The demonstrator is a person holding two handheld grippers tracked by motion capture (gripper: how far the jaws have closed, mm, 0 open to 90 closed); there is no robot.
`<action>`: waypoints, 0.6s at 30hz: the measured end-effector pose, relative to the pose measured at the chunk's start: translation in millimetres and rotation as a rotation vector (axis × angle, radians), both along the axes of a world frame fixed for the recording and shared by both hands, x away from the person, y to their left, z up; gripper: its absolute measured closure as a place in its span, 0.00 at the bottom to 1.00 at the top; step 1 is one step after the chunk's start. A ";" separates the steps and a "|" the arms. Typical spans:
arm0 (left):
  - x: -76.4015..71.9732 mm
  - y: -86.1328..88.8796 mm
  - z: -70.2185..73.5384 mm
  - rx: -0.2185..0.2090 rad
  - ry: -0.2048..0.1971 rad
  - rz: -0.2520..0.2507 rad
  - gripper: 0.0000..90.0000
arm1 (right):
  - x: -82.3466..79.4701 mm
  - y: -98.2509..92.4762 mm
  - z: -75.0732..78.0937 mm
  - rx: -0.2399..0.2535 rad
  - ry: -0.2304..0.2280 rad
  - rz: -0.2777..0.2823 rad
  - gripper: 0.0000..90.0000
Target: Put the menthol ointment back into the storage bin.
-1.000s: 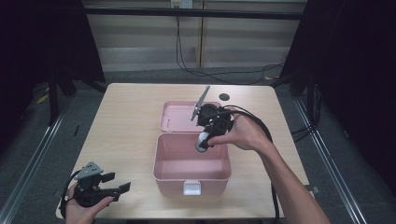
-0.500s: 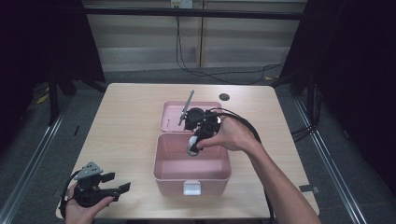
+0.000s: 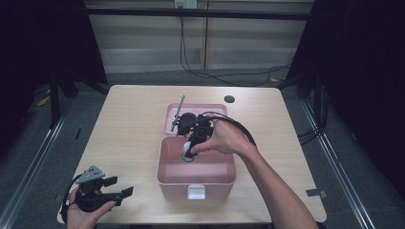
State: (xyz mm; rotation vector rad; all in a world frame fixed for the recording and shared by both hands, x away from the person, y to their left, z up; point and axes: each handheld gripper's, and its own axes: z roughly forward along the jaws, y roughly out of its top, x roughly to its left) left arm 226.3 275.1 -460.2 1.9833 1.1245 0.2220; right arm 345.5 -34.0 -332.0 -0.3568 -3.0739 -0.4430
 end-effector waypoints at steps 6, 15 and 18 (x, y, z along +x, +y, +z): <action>-0.2 0.1 -0.1 -0.003 0.001 -0.002 0.25 | 0.8 7.5 -5.0 0.015 0.000 0.003 0.58; -0.1 0.5 -0.1 -0.005 0.001 -0.003 0.25 | 3.6 15.2 -11.5 0.029 0.015 0.014 0.58; -0.2 0.6 0.0 -0.004 0.001 -0.002 0.25 | 3.0 20.2 -14.8 0.023 0.018 0.029 0.58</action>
